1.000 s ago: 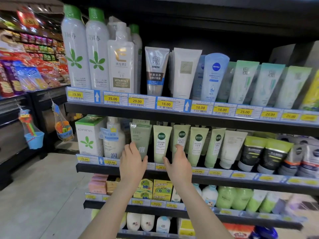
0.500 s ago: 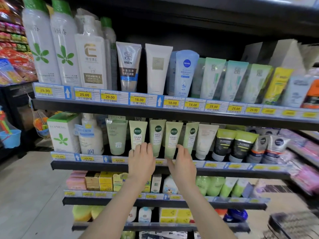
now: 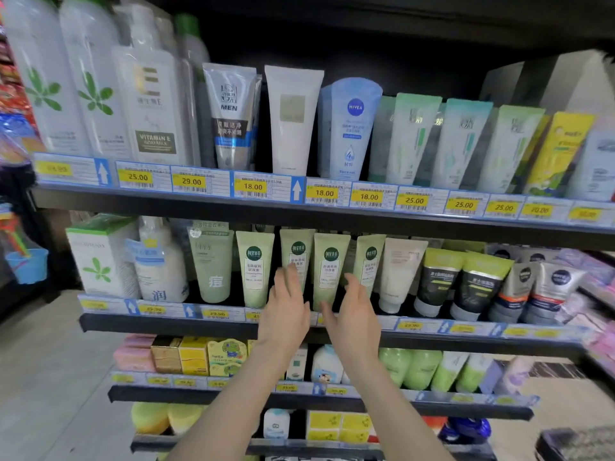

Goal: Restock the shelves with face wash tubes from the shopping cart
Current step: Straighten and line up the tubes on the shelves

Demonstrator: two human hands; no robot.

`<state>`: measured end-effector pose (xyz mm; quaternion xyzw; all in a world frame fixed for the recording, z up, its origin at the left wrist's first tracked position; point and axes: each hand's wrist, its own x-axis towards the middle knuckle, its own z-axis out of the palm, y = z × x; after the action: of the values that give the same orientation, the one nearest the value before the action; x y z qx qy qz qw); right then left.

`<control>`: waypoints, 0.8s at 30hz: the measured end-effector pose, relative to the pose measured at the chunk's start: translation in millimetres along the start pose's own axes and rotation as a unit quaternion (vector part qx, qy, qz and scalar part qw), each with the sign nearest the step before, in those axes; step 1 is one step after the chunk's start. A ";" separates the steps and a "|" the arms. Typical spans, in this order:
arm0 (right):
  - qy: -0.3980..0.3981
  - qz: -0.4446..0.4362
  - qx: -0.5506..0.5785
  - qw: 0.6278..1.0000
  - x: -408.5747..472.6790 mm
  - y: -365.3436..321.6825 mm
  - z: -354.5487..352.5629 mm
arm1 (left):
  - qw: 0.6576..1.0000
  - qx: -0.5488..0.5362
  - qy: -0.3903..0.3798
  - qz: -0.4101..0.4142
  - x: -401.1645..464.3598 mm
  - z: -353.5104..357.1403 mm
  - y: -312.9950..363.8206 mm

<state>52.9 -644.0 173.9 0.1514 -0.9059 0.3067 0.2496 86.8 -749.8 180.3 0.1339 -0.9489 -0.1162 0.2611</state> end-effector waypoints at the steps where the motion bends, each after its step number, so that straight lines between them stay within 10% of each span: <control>1: 0.009 0.003 0.001 1.000 2.9 1.0 2.5 | 1.000 -0.010 0.010 -0.010 2.2 3.6 -0.3; 24: -0.040 0.070 -0.053 0.995 25.4 2.7 23.2 | 0.985 -0.077 0.049 -0.147 41.1 30.4 5.9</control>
<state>22.4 -659.7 170.5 0.0867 -0.9385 0.2687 0.1986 35.7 -752.6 175.7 0.2566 -0.8930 -0.2196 0.2973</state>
